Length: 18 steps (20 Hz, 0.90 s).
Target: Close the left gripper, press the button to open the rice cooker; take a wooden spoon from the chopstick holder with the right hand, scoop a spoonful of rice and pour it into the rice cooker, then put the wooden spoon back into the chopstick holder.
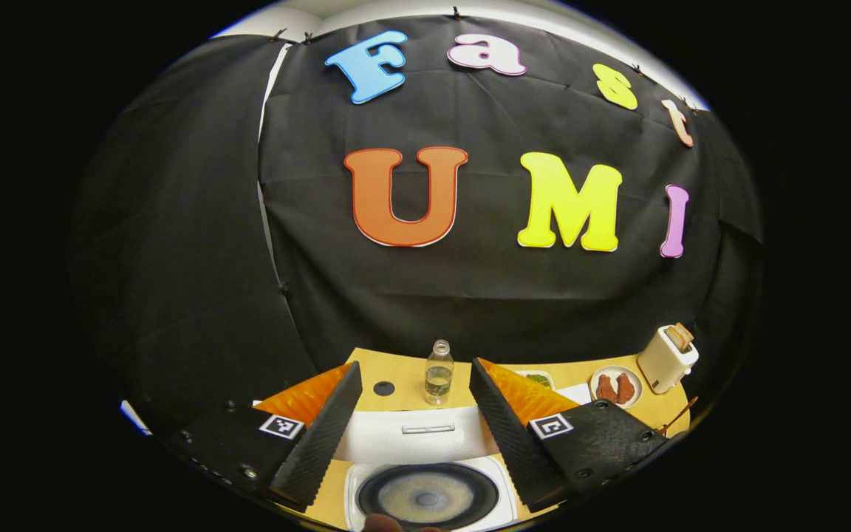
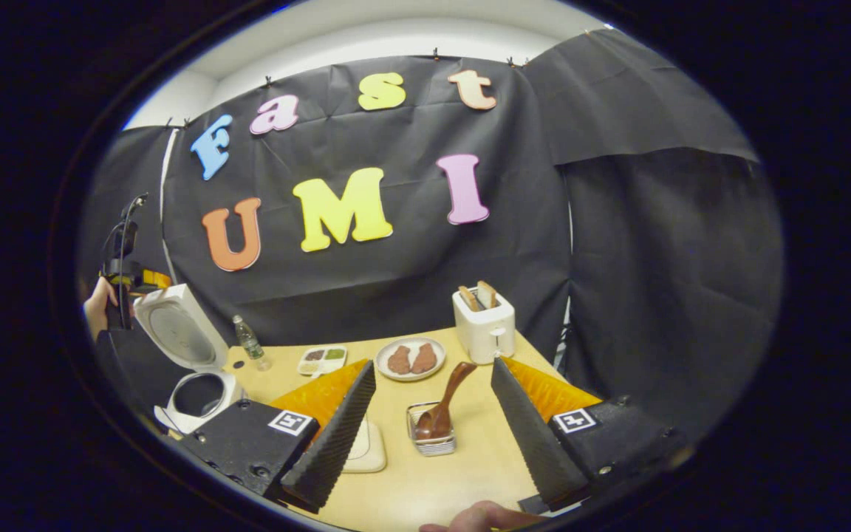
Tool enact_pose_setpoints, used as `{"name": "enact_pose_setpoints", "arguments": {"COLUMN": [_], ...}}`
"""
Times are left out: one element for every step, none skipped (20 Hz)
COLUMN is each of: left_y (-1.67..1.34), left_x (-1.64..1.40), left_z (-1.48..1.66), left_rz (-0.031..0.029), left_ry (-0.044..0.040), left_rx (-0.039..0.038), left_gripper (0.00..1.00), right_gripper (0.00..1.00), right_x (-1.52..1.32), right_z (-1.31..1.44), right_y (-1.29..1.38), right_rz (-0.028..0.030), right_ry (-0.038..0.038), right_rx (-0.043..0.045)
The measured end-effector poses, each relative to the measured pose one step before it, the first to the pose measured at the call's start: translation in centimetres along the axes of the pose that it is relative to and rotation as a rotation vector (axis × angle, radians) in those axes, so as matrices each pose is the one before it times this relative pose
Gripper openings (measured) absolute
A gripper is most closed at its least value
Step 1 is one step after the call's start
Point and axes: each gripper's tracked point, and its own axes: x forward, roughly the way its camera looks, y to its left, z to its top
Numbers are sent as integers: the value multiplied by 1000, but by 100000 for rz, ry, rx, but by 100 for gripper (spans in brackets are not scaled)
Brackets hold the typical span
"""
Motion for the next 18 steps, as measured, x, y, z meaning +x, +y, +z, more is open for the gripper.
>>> {"name": "enact_pose_setpoints", "arguments": {"left_y": [-136,-263,-259,-494,-740,-776,-708,-543,-73,-54,-143,-83,99,94,-56,-11,53,-111], "left_x": [-894,-1175,-970,-1028,-877,-850,-732,-525,-397,-103,59,-15,43,207,127,240,631,199], "left_z": [-884,-878,-1027,-1191,-1465,-1600,-1678,-1740,-1612,-1404,-1048,-1161,-1078,-953,-1126,-917,-1267,-909], "left_rz": [-1260,-1032,-1016,-1506,-2079,-2258,-1567,-1131,275,274,64,-225,-64,-277,-383,-270,30,110], "left_ry": [2121,1632,1206,1345,2165,2842,2918,2604,2109,1837,1565,1496,1448,1472,1668,1734,1479,1760], "left_rx": [-591,-5,282,-103,-444,-345,139,714,724,-98,-720,-1133,-906,-908,-1183,-868,-628,-477], "left_gripper": [96,96,96,96,96,96,96,96,96,96,96,96,96,96,95,95,95,95], "right_gripper": [100,100,100,100,100,100,100,100,100,100,100,100,100,100,100,100,100,100], "right_x": [-96,-62,-119,-60,-75,75,-23,11,100,-97,-41,-82,-96,-96,-17,27,-10,-62], "right_z": [-157,-241,-180,-369,-196,-234,-356,-464,-229,-336,-210,-228,-140,-254,-91,-20,72,35], "right_y": [479,523,478,265,331,431,619,534,270,219,390,325,315,231,252,339,248,192], "right_rz": [1373,1774,1564,1134,1063,1367,1914,1623,857,744,849,689,652,178,599,449,438,243], "right_ry": [57,231,600,725,451,692,1177,1018,775,825,716,500,528,748,443,440,196,73], "right_rx": [-487,-216,-212,-259,-56,381,789,439,-122,-479,-651,-888,-1231,-1610,-1502,-1334,-1016,-792]}}
